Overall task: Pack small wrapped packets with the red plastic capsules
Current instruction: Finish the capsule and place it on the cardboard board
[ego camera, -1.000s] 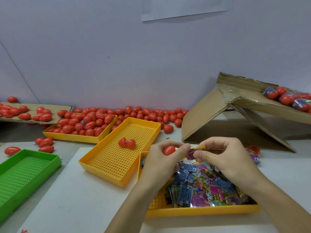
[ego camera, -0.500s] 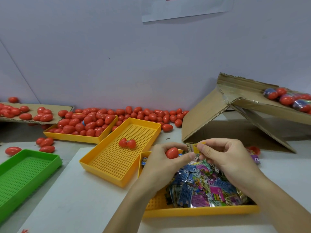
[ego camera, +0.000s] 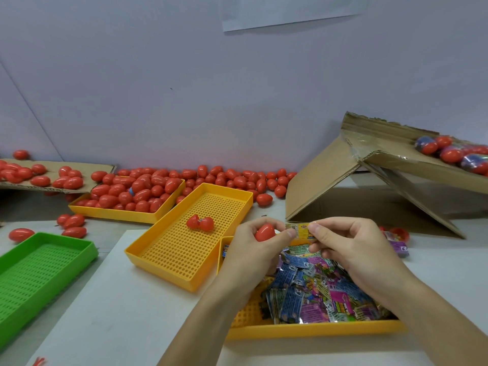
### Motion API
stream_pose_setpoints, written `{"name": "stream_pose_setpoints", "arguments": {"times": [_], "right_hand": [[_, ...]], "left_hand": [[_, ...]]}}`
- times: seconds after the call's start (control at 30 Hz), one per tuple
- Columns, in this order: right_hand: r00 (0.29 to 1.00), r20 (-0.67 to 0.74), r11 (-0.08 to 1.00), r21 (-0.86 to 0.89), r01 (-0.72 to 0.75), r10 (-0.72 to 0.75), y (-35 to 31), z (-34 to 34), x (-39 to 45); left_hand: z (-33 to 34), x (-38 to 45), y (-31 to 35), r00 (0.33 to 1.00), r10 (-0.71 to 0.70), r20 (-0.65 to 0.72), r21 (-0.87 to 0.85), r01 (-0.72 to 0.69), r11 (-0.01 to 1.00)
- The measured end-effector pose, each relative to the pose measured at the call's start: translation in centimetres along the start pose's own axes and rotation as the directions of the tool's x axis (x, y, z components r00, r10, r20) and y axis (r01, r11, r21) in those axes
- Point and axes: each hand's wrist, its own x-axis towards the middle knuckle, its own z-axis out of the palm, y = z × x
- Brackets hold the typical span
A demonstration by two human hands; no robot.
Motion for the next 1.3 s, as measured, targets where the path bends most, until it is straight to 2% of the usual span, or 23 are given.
{"name": "stream_pose_setpoints", "arguments": {"times": [0.27,0.6,0.87,1.1,1.17,1.3], "right_hand": [[0.999,-0.041,1.000,-0.010,0.004,-0.004,0.3,0.4,0.0],[0.996,0.081,0.996,-0.081,-0.025,0.031,0.3,-0.3,0.2],[0.995,0.093,0.998,-0.048,0.027,-0.023,0.5,-0.6,0.4],[0.980,0.201,0.998,-0.056,0.007,0.005,0.6,-0.8,0.4],[0.984,0.178,0.996,-0.084,0.020,-0.005,0.4,-0.7,0.3],[1.000,0.005,0.996,-0.084,-0.001,0.001,0.5,-0.6,0.4]], "left_hand": [[0.0,0.0,-0.1,1.000,0.019,0.022,-0.009,-0.019,1.000],[0.2,-0.2,-0.1,0.998,0.019,0.063,0.068,-0.024,0.997],[0.2,-0.3,0.1,0.999,0.001,0.053,0.068,-0.005,0.998],[0.2,-0.2,-0.1,0.997,0.007,0.076,0.104,-0.015,0.994],[0.1,-0.2,-0.3,0.996,0.014,0.088,0.110,-0.024,0.994],[-0.1,0.1,-0.4,0.997,0.023,0.074,0.056,-0.027,0.998]]}}
